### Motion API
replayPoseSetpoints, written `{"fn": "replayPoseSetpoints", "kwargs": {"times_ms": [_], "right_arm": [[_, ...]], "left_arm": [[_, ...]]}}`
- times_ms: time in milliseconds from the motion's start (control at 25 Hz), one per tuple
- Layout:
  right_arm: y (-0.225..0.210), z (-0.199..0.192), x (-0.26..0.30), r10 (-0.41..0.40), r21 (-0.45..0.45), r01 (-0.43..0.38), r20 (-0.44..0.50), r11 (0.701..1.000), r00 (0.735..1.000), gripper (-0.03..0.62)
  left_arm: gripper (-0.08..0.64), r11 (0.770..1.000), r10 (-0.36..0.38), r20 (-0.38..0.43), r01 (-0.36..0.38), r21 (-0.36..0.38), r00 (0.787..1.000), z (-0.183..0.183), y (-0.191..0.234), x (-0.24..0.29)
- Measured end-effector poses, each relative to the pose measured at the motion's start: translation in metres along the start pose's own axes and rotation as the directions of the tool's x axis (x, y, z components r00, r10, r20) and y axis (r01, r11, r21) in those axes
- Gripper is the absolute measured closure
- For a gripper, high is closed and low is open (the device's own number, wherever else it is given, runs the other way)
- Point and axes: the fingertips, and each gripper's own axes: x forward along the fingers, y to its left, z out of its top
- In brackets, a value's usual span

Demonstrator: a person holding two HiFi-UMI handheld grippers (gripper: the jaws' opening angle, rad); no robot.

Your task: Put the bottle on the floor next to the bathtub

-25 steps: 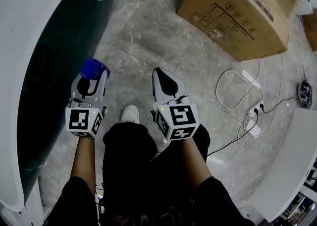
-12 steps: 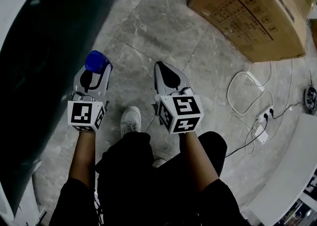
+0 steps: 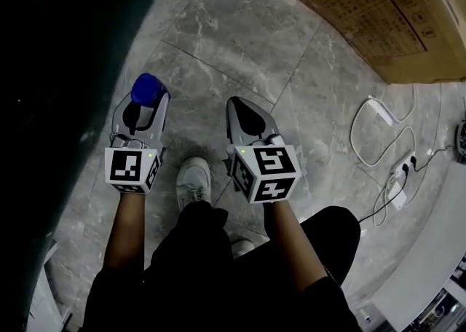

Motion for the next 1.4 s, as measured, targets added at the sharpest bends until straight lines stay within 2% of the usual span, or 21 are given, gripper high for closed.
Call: {"fn": "replayPoseSetpoints", "kwargs": {"times_ms": [240,640,1400], "right_arm": [[-0.002,-0.029,0.013,0.0,-0.02,-0.001,-0.074,1.0,0.997,0.567],[-0.01,-0.055,0.032,-0.021,0.009,0.022,-0.127,1.0,0.992,0.566],[-0.007,-0.067,0.03,-0.026,0.019,0.029,-0.146,0.999,0.989,0.566]], "left_arm": [[0.402,1.0,-0.013,-0.026,0.013,-0.014,1.0,-0.04,-0.004,0.015],[0.402,0.999,-0.03,-0.068,0.028,-0.037,0.997,-0.071,-0.006,0.032],[0.402,1.0,-0.031,-0.065,0.031,0.004,0.997,-0.082,-0.011,0.029]]}}
